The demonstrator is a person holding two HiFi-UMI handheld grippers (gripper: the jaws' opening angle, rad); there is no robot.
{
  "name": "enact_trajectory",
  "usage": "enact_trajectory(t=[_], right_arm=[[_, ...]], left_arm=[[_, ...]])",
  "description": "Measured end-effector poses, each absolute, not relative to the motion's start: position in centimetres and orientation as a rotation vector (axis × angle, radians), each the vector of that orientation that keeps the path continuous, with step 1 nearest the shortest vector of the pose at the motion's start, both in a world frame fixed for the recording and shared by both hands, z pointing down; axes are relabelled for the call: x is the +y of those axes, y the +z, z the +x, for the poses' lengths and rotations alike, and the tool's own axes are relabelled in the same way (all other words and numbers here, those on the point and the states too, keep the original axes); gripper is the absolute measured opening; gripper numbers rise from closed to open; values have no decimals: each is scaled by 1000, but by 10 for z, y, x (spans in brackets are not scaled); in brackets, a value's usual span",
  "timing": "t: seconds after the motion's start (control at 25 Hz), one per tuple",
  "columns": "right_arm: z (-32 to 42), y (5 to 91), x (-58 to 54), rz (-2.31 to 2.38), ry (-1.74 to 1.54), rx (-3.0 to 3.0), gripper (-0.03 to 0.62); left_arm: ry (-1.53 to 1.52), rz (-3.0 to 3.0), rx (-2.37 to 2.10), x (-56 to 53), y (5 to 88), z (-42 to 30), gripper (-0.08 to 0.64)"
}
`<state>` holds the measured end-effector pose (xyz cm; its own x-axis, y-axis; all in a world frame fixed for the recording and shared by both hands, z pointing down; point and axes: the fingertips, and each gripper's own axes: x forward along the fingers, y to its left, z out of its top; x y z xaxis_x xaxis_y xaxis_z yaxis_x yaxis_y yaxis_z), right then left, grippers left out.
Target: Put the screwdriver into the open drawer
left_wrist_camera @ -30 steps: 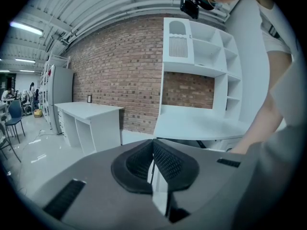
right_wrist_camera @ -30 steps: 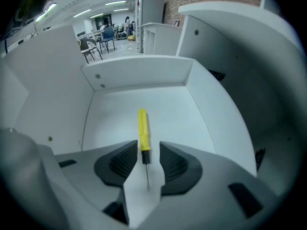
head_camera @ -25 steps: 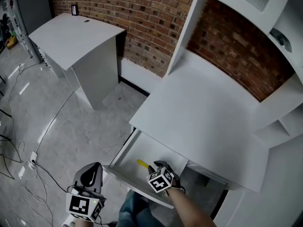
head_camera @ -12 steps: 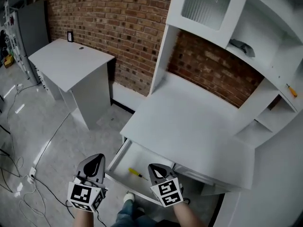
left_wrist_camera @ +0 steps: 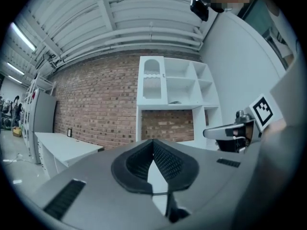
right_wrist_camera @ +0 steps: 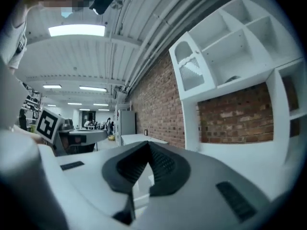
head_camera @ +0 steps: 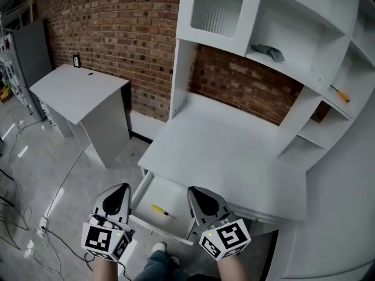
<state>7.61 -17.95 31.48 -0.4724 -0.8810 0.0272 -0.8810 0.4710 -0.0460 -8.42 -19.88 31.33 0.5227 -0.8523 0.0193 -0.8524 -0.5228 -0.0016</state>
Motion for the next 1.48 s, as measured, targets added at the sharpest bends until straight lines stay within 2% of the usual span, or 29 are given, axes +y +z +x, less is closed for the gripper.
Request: enact_trajectory(t=[0.36,0.92,1.48], right_arm=[[96,252,-143,-1647,115,2579,11],[107,223,-115,-1987,473,2435,9],[96,227,-109,-2009,477,2461,9]], left_arm=[[-29,2853,-1528,-183,280,-69,13],[-84,2953,-1476,-177,250,-73,14],[-135,2964,-1542,-172,241,-80,14]])
